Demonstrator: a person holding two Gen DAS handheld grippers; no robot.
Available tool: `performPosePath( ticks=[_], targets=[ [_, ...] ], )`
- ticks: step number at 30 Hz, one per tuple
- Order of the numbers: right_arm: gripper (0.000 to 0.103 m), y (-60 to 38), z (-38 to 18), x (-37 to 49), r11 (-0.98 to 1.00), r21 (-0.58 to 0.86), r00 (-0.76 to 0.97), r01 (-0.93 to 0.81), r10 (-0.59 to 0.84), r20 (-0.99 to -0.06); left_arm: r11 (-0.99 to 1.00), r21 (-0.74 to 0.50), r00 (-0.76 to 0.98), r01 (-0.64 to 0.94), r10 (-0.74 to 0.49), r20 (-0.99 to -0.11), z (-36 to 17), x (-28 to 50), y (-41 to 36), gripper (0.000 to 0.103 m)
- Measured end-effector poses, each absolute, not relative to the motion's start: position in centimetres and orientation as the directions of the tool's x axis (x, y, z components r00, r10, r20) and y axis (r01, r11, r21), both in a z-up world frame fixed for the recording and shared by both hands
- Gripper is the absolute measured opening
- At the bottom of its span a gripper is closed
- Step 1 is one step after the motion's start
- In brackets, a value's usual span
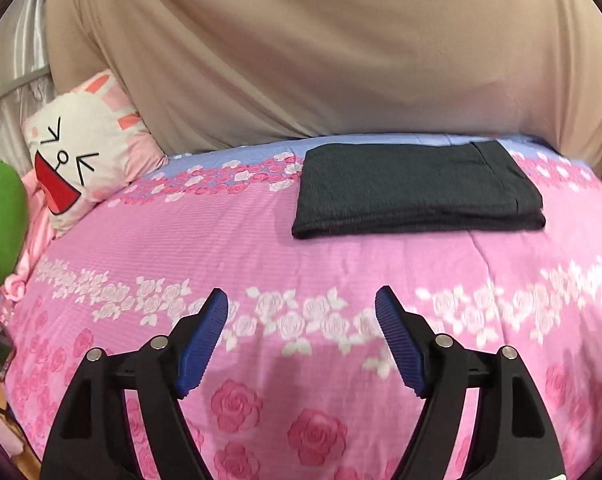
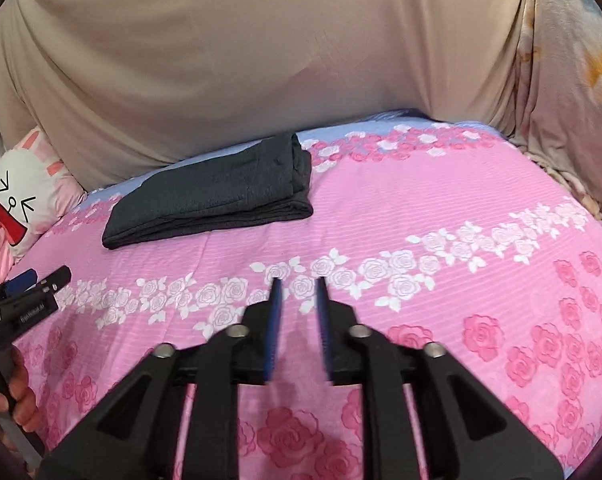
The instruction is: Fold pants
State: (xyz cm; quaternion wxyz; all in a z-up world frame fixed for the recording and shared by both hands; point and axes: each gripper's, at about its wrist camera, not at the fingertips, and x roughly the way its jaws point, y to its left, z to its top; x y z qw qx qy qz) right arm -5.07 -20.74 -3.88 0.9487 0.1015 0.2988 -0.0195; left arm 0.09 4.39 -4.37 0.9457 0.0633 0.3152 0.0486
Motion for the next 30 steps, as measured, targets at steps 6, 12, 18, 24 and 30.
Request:
performPosePath(
  ticks=[6, 12, 18, 24, 30],
  targets=[
    [0.038, -19.8, -4.6, -5.9, 0.977, 0.189, 0.808, 0.096, 0.034, -0.588, 0.991, 0.124, 0.802, -0.053, 0.116, -0.586, -5.3, -0.4, 4.5, 0.080],
    [0.045, -18.8, -4.5, -5.8, 0.985, 0.137, 0.804, 0.106, -0.004, -0.594, 0.996, 0.073, 0.787, -0.055, 0.088, -0.611, -5.6, 0.1, 5.3, 0.080],
    [0.045, -18.6, -5.2, -4.9, 0.985, 0.134, 0.774, 0.112, -0.002, -0.633, 0.996, 0.074, 0.799, -0.039, 0.076, -0.597, -5.5, -0.2, 5.0, 0.081],
    [0.045, -17.7, -5.1, -4.8, 0.992, 0.082, 0.771, 0.096, -0.022, -0.637, 0.998, 0.051, 0.795, -0.034, 0.058, -0.604, -5.6, -0.1, 5.2, 0.080],
    [0.046, -16.8, -4.9, -4.8, 0.997, 0.034, 0.773, 0.073, -0.035, -0.634, 0.999, 0.040, 0.795, -0.034, 0.051, -0.605, -5.6, -0.1, 5.4, 0.080]
  ],
)
